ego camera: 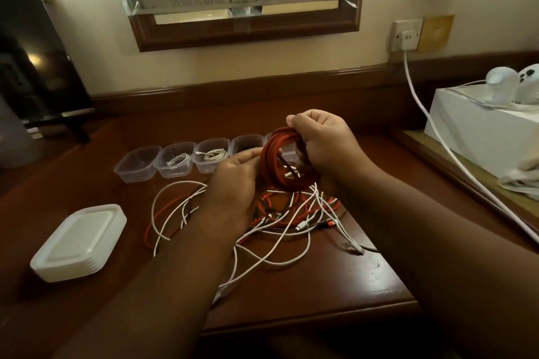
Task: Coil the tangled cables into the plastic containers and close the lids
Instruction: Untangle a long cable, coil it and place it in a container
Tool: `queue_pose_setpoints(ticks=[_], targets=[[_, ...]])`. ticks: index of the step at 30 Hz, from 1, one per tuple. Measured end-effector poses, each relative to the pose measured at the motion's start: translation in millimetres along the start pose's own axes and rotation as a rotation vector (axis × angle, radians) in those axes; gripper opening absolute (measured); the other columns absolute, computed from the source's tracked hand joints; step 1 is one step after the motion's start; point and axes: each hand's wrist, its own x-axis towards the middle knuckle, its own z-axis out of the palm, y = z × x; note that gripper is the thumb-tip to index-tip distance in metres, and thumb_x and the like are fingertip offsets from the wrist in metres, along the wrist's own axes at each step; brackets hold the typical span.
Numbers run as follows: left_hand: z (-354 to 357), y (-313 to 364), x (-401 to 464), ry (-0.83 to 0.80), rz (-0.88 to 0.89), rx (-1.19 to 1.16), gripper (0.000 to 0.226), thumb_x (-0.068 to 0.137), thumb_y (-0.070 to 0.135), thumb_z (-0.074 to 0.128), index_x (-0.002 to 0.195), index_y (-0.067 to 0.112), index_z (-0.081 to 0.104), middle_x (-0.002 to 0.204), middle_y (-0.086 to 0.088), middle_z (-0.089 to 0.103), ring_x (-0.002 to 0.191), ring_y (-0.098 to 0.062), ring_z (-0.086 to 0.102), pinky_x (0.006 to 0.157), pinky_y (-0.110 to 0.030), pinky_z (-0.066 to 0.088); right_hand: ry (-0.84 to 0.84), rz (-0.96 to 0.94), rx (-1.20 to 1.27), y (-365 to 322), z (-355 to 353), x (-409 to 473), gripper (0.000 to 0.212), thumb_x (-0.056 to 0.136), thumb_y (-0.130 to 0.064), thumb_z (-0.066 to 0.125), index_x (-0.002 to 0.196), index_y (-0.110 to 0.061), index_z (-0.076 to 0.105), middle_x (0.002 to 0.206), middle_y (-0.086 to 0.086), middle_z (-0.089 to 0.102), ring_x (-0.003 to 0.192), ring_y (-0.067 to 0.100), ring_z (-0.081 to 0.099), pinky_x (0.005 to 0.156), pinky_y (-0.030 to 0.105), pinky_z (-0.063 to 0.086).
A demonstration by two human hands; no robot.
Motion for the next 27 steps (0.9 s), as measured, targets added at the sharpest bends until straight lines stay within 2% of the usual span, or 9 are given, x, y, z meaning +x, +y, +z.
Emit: queue_pose_setpoints(ticks=[4,7,10,12,16,19,22,25,27], targets=[[-2,2,-7,-0.075,-0.138,-0.181,0.037,0.093,0.034,0.052,0.111,0.007,0.070,0.102,-0.012,0.075,0.093,-0.021,0.072,0.078,-0.034,0.054,0.073,-0.140,-0.225,8,-3,7,0.015,0.095,-0.021,0.059,0.083,-0.013,0.059,0.069,0.003,0.058,0.065,0.018,0.058,0.063,0.034,0.052],[-2,2,-12,-0.191,-0.168,-0.095,0.056,0.077,0.043,0.062,0.122,0.009,0.065,0.110,-0.012,0.074,0.105,-0.024,0.069,0.084,-0.037,0.050,0.105,-0.243,-0.337,14,-4,8,0.015,0.095,-0.022,0.059,0.083,-0.014,0.058,0.069,0.000,0.058,0.059,0.004,0.057,0.054,0.020,0.050],[-4,1,-14,-0.307,-0.211,-0.101,0.038,0.077,0.030,0.068,0.110,0.011,0.070,0.105,-0.009,0.075,0.110,-0.028,0.065,0.094,-0.041,0.045,0.099,-0.343,-0.475,17,-2,9,0.017,0.096,-0.024,0.059,0.080,-0.019,0.055,0.068,-0.005,0.055,0.053,-0.005,0.053,0.048,0.011,0.042],[-4,-2,-11,-0.327,-0.206,-0.069,0.025,0.077,0.018,0.067,0.100,0.007,0.068,0.099,-0.007,0.073,0.103,-0.024,0.067,0.090,-0.038,0.043,0.059,-0.376,-0.571,18,1,10,0.017,0.096,-0.028,0.059,0.081,-0.024,0.054,0.074,-0.003,0.059,0.065,0.001,0.061,0.055,0.017,0.051],[4,-2,-12,-0.219,-0.194,-0.024,0.023,0.091,-0.008,0.051,0.106,0.005,0.061,0.109,-0.015,0.070,0.100,-0.022,0.071,0.085,-0.034,0.052,0.032,-0.431,-0.650,14,6,6,0.014,0.097,-0.029,0.058,0.085,-0.023,0.053,0.081,-0.002,0.062,0.076,0.010,0.066,0.062,0.021,0.056],[4,0,-14,-0.168,-0.103,0.199,0.033,0.095,-0.004,0.048,0.119,0.015,0.060,0.108,-0.006,0.071,0.098,-0.017,0.071,0.080,-0.031,0.058,0.051,-0.539,-0.727,9,8,3,0.014,0.098,-0.028,0.058,0.088,-0.019,0.054,0.076,-0.004,0.061,0.070,0.007,0.064,0.057,0.019,0.053],[-7,2,-16,-0.162,0.014,0.488,0.039,0.097,0.005,0.053,0.132,0.022,0.054,0.106,-0.003,0.068,0.096,-0.021,0.070,0.086,-0.044,0.058,0.089,-0.596,-0.803,2,4,2,0.015,0.098,-0.030,0.058,0.089,-0.017,0.055,0.074,-0.003,0.061,0.066,0.006,0.063,0.053,0.019,0.051],[-18,10,-22,-0.179,0.031,0.340,0.024,0.100,0.008,0.053,0.120,0.011,0.064,0.082,-0.004,0.070,0.074,-0.016,0.068,0.067,-0.030,0.056,0.214,-0.545,-0.770,-11,-6,4,0.018,0.096,-0.030,0.059,0.083,-0.018,0.055,0.070,-0.005,0.058,0.057,-0.002,0.056,0.046,0.011,0.040],[-23,15,-28,-0.190,0.032,0.186,0.020,0.100,0.011,0.051,0.112,0.006,0.068,0.065,-0.002,0.059,0.056,-0.012,0.056,0.052,-0.022,0.046,0.276,-0.393,-0.689,-13,-12,6,0.018,0.094,-0.030,0.060,0.081,-0.018,0.056,0.074,-0.003,0.061,0.062,0.003,0.058,0.050,0.011,0.041]])
